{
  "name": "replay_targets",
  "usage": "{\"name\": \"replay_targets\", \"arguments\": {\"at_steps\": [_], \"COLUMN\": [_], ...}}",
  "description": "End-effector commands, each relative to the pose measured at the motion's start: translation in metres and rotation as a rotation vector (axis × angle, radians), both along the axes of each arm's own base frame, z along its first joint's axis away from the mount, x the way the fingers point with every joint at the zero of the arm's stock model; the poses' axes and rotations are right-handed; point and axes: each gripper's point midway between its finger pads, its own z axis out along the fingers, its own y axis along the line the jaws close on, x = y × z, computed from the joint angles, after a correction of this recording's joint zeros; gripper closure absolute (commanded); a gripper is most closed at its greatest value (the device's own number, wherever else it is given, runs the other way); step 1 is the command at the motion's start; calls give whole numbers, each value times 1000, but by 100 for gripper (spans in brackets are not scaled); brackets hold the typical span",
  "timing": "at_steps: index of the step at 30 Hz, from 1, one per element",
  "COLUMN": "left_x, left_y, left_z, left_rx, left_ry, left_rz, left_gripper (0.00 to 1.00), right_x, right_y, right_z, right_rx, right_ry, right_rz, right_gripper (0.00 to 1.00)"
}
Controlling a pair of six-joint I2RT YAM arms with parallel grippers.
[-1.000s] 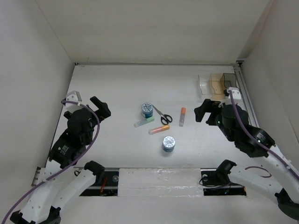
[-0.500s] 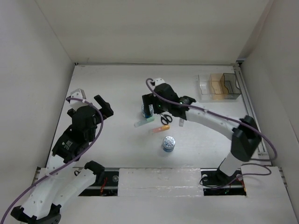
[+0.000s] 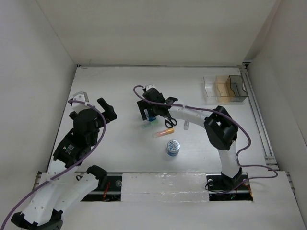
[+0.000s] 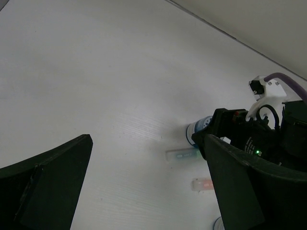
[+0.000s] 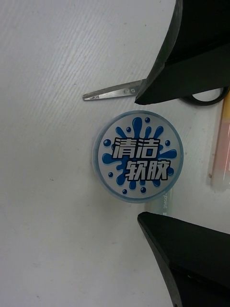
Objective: Sort the stationery into containers
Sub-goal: Pick up the stationery from the center of the board.
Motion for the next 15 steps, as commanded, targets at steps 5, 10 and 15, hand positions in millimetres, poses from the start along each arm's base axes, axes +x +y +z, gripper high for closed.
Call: {"name": "replay_targets", "arguments": {"at_steps": [5, 10, 15], "left_x": [6, 6, 6], "left_y": [-6, -5, -5], "left_z": [4, 3, 3], "left_rx": [-2, 7, 7], "left_ry": [-17, -17, -17], "left_rz": [-24, -27, -27], "left_gripper": [0, 0, 0], "right_x": [25, 26, 24], "right_y": [8, 10, 8], "right_z": [30, 25, 20], "right_rx": [40, 27, 18], "right_ry": [-95, -83, -75], "right_rz": [-30, -29, -29], "right_gripper": [2, 8, 10]}}
